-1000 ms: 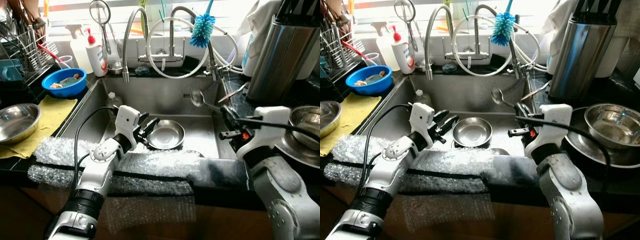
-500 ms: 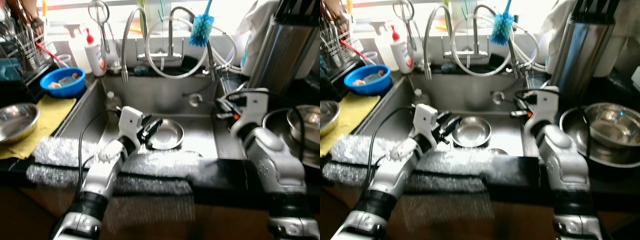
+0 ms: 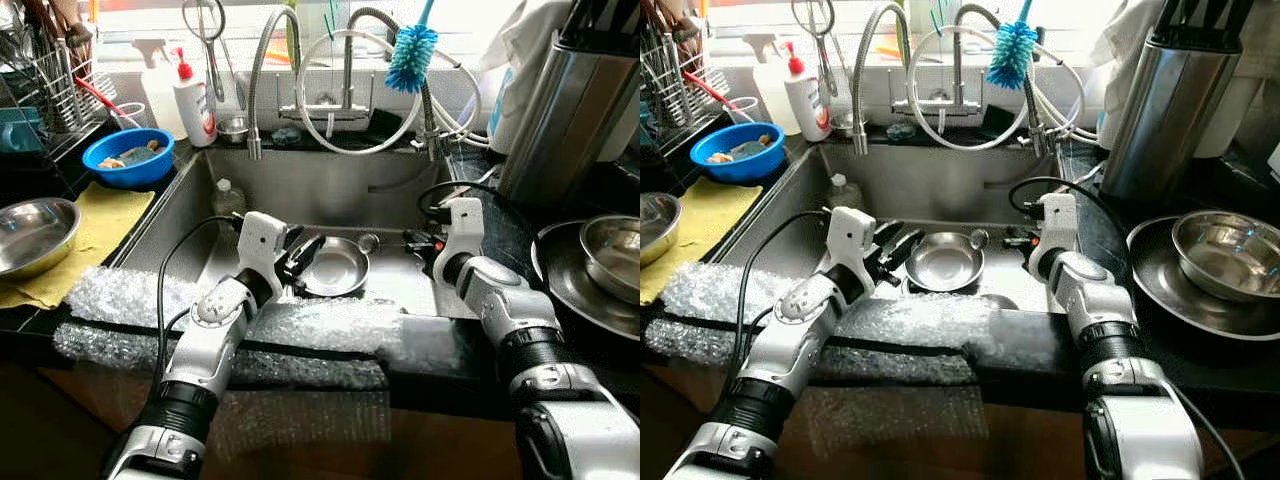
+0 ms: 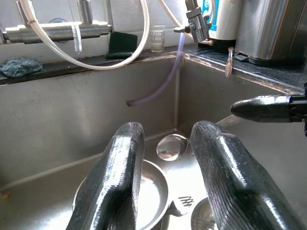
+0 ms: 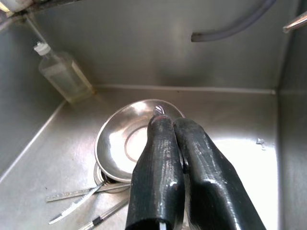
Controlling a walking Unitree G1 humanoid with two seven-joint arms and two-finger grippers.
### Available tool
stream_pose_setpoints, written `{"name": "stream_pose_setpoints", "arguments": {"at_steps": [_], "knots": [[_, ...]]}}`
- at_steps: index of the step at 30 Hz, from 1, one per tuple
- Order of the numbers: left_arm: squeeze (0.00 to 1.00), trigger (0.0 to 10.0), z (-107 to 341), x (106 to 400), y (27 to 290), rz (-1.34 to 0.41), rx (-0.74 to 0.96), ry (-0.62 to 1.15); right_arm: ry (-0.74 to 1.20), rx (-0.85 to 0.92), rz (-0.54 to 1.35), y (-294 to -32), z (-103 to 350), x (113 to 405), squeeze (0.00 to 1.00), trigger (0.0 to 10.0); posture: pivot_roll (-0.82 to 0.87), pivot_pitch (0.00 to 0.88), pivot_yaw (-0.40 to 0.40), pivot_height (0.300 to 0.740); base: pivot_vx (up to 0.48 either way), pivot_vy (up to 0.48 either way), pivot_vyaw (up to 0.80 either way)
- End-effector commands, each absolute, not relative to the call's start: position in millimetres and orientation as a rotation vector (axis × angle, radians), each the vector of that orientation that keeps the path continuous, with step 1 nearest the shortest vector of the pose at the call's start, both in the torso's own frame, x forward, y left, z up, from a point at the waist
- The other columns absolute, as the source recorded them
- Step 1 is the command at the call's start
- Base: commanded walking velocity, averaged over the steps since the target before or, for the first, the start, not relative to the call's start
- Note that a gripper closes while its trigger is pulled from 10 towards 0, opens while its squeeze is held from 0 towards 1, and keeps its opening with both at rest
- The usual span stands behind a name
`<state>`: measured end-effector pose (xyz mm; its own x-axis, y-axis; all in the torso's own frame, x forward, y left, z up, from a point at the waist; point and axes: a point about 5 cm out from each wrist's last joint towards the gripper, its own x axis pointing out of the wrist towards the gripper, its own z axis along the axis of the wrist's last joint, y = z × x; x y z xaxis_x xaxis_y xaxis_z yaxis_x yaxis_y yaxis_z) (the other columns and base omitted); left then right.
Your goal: Kitchen organization
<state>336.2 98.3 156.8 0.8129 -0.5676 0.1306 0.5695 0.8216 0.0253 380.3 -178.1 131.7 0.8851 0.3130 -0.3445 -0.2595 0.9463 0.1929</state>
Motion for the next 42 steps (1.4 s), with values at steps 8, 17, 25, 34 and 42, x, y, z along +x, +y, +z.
{"name": "stream_pose_setpoints", "arguments": {"at_steps": [8,17,25,34,42], "knots": [[0.00,10.0,149,335,100,-0.589,-0.013,-0.097,0.393,-0.104,0.416,-176,127,380,0.00,10.0,-0.18,0.000,0.006,0.740,0.000,0.000,0.00],[0.00,10.0,148,333,98,-0.596,-0.015,-0.095,0.398,-0.119,0.413,-180,123,380,0.29,10.0,-0.17,0.000,0.006,0.740,0.000,0.000,0.00],[0.00,10.0,147,332,97,-0.600,-0.016,-0.093,0.389,-0.116,0.398,-180,122,381,1.00,10.0,-0.17,0.000,0.008,0.740,0.000,0.000,0.00],[0.00,10.0,146,330,96,-0.603,-0.021,-0.093,0.179,-0.125,0.299,-186,154,391,0.00,10.0,-0.16,0.000,0.011,0.740,0.000,0.000,0.00],[0.00,10.0,146,330,95,-0.606,-0.024,-0.094,-0.132,-0.147,0.225,-188,213,382,0.00,10.0,-0.17,0.000,0.019,0.740,0.000,0.000,0.00]]}}
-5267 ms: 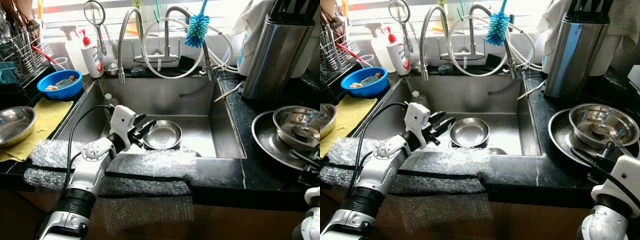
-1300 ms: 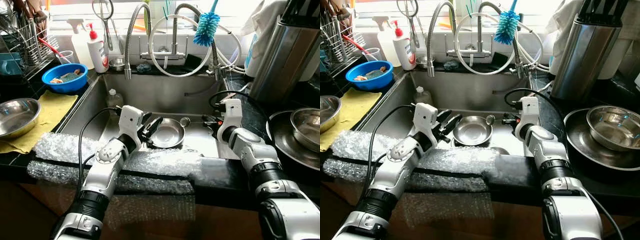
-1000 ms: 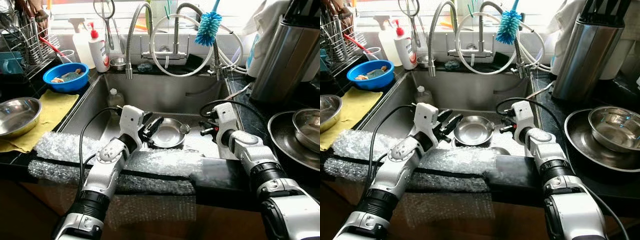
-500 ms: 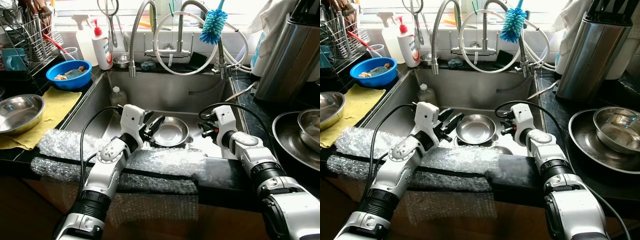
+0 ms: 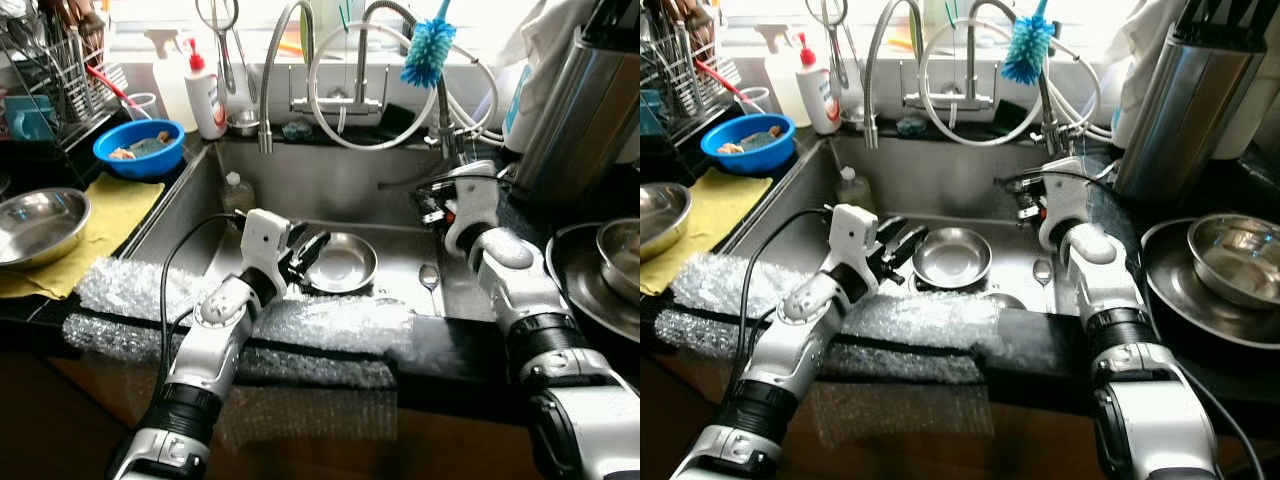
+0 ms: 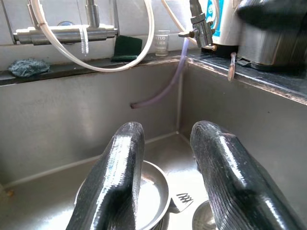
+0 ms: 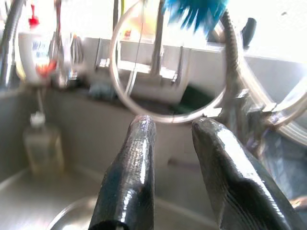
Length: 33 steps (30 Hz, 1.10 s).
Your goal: Kitchen organization
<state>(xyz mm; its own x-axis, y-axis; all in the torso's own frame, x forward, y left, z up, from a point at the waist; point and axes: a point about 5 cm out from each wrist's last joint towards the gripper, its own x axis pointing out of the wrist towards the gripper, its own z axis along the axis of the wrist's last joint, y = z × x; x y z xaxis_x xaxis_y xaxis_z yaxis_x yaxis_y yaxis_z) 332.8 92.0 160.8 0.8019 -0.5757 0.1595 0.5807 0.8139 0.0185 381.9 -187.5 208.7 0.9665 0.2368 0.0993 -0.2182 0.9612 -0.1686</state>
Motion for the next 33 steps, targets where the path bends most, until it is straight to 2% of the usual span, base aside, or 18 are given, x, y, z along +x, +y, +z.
{"name": "stream_pose_setpoints", "arguments": {"at_steps": [1,6,8,11,19,22,33], "knots": [[0.00,10.0,147,330,95,-0.608,-0.024,-0.095,-0.170,-0.141,0.187,-193,222,375,0.00,10.0,-0.17,0.000,0.019,0.740,0.000,0.000,0.00],[0.00,10.0,147,331,96,-0.605,-0.026,-0.091,-0.203,-0.189,0.038,-216,238,348,0.00,10.0,-0.18,0.000,0.023,0.740,0.000,0.000,0.00],[0.00,10.0,147,331,96,-0.605,-0.026,-0.091,-0.201,-0.188,0.033,-216,239,347,0.00,10.0,-0.18,0.000,0.023,0.740,0.000,0.000,0.00],[0.00,10.0,147,333,98,-0.610,-0.017,-0.081,-0.150,-0.286,-0.087,-242,240,309,0.00,10.0,-0.21,0.000,0.037,0.740,0.000,0.000,0.00],[0.00,10.0,147,333,97,-0.616,-0.018,-0.076,-0.080,-0.284,-0.179,-257,238,288,0.00,10.0,-0.22,0.000,0.043,0.740,0.000,0.000,0.00],[0.00,10.0,146,332,96,-0.620,-0.020,-0.067,-0.047,-0.278,-0.231,-261,239,270,0.00,10.0,-0.23,0.000,0.054,0.740,0.000,0.000,0.00],[0.00,10.0,146,331,96,-0.627,-0.022,-0.055,0.033,-0.242,-0.244,-265,225,251,0.00,10.0,-0.22,0.000,0.058,0.740,0.000,0.000,0.00]]}}
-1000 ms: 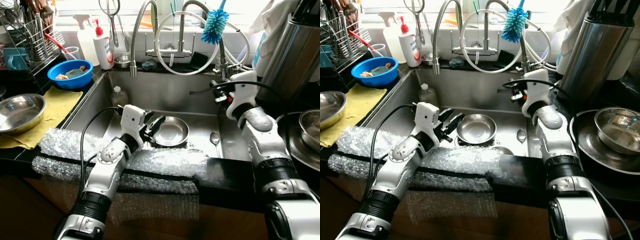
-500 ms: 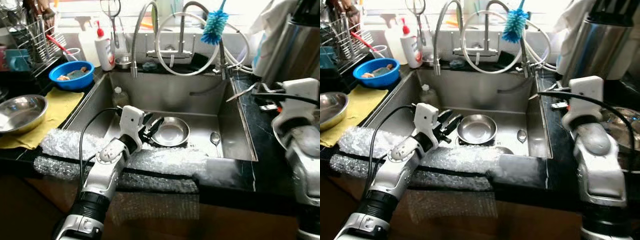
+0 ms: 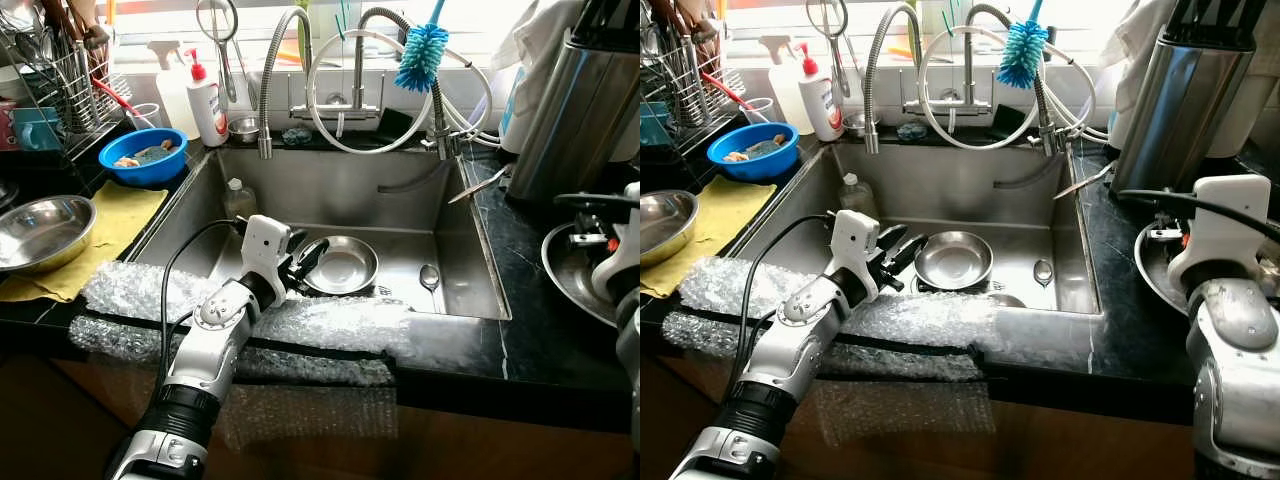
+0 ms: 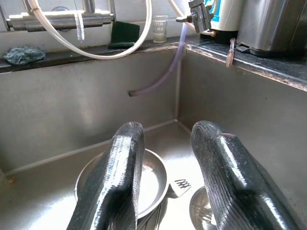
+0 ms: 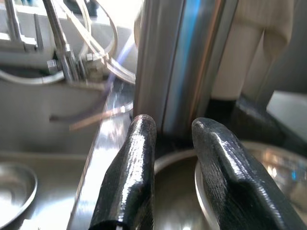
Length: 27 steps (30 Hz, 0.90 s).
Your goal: Kitchen organization
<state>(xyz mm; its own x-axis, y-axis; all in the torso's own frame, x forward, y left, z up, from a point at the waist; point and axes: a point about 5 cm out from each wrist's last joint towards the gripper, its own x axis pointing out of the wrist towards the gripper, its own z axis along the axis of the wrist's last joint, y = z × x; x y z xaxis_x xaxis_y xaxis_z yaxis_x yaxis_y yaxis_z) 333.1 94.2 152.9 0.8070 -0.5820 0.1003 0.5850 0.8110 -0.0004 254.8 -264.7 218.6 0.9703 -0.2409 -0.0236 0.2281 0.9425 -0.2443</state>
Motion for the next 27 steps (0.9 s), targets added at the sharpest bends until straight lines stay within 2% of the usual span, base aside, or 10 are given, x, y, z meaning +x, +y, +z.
{"name": "stream_pose_setpoints", "arguments": {"at_steps": [1,6,7,8,9,15,16,17,27], "knots": [[0.00,10.0,146,331,96,-0.626,-0.022,-0.054,0.041,-0.249,-0.245,-266,225,249,0.00,10.0,-0.22,0.000,0.058,0.740,0.000,0.000,0.00],[0.00,10.0,144,329,96,-0.625,-0.025,-0.044,0.079,-0.273,-0.281,-274,225,241,0.00,10.0,-0.23,0.000,0.064,0.740,0.000,0.000,0.00],[0.00,10.0,143,329,96,-0.627,-0.025,-0.043,0.081,-0.267,-0.286,-275,224,241,0.54,10.0,-0.23,0.000,0.066,0.740,0.000,0.000,0.00],[0.00,10.0,143,329,96,-0.627,-0.025,-0.043,0.081,-0.267,-0.286,-275,224,241,0.54,10.0,-0.23,0.000,0.066,0.740,0.000,0.000,0.00],[0.00,10.0,143,329,95,-0.629,-0.026,-0.041,0.079,-0.263,-0.288,-274,225,240,1.00,10.0,-0.23,0.000,0.065,0.740,0.000,0.000,0.00],[0.00,10.0,144,330,95,-0.629,-0.026,-0.039,0.081,-0.253,-0.285,-274,230,243,1.00,10.0,-0.23,0.000,0.066,0.740,0.000,0.000,0.00],[0.00,10.0,144,330,96,-0.627,-0.026,-0.038,0.090,-0.244,-0.285,-275,230,243,0.91,10.0,-0.23,0.000,0.066,0.740,0.000,0.000,0.00],[0.00,10.0,144,330,96,-0.627,-0.026,-0.037,0.097,-0.241,-0.281,-275,230,243,0.00,10.0,-0.23,0.000,0.066,0.740,0.000,0.000,0.00],[0.00,10.0,143,329,97,-0.630,-0.028,-0.025,0.168,-0.158,-0.285,-279,224,242,0.00,10.0,-0.23,0.003,0.068,0.740,0.000,0.000,0.00]]}}
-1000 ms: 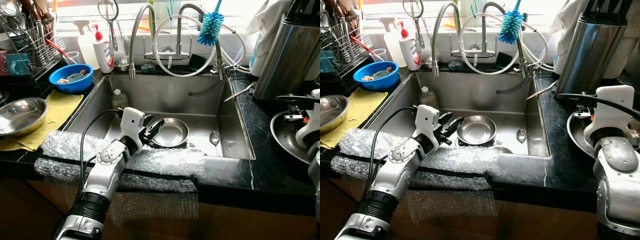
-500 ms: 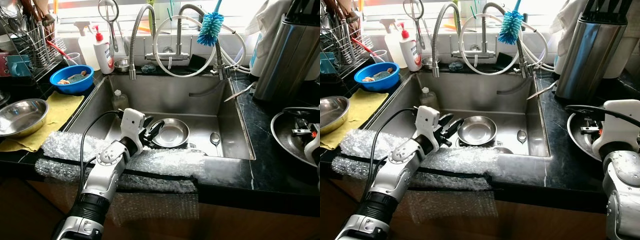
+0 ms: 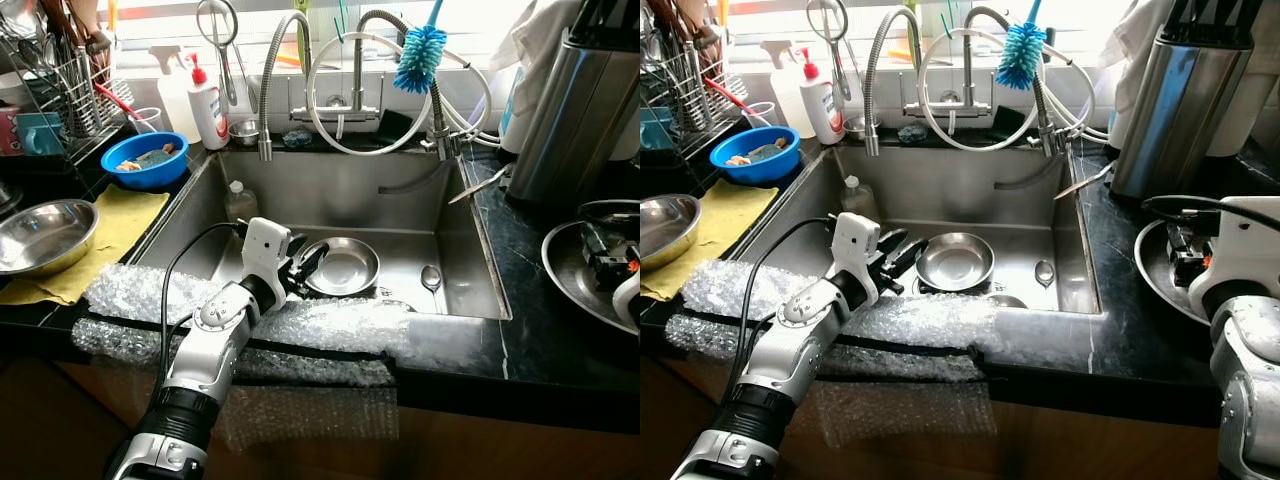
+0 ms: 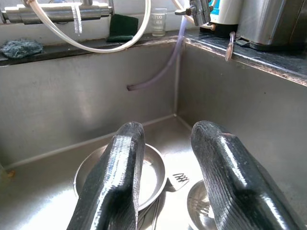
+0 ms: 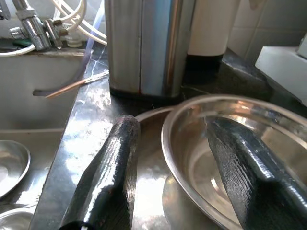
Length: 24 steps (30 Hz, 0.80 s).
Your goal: Kitchen organization
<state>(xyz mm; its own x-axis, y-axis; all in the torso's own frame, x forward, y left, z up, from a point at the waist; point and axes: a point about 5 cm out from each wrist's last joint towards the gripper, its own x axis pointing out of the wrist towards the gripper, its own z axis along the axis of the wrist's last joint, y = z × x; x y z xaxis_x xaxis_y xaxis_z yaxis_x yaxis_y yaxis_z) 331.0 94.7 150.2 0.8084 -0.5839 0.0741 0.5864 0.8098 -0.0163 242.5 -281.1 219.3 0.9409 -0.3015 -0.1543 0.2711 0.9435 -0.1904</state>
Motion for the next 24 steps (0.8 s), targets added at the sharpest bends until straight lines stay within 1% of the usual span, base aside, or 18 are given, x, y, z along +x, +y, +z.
{"name": "stream_pose_setpoints", "arguments": {"at_steps": [1,3,11,24], "knots": [[0.00,10.0,143,329,97,-0.631,-0.028,-0.025,0.172,-0.150,-0.283,-279,223,242,0.00,10.0,-0.23,0.003,0.068,0.740,0.000,0.000,0.00],[0.00,10.0,143,329,97,-0.633,-0.028,-0.022,0.213,-0.146,-0.295,-282,218,241,0.00,10.0,-0.22,0.006,0.068,0.740,0.000,0.000,0.00],[0.00,10.0,142,328,97,-0.636,-0.025,-0.017,0.271,-0.142,-0.334,-288,210,238,0.00,10.0,-0.22,0.005,0.071,0.740,0.000,0.000,0.00],[0.00,10.0,141,328,96,-0.643,-0.029,-0.010,0.300,-0.158,-0.363,-293,209,235,0.00,10.0,-0.23,0.004,0.073,0.740,0.000,0.000,0.00]]}}
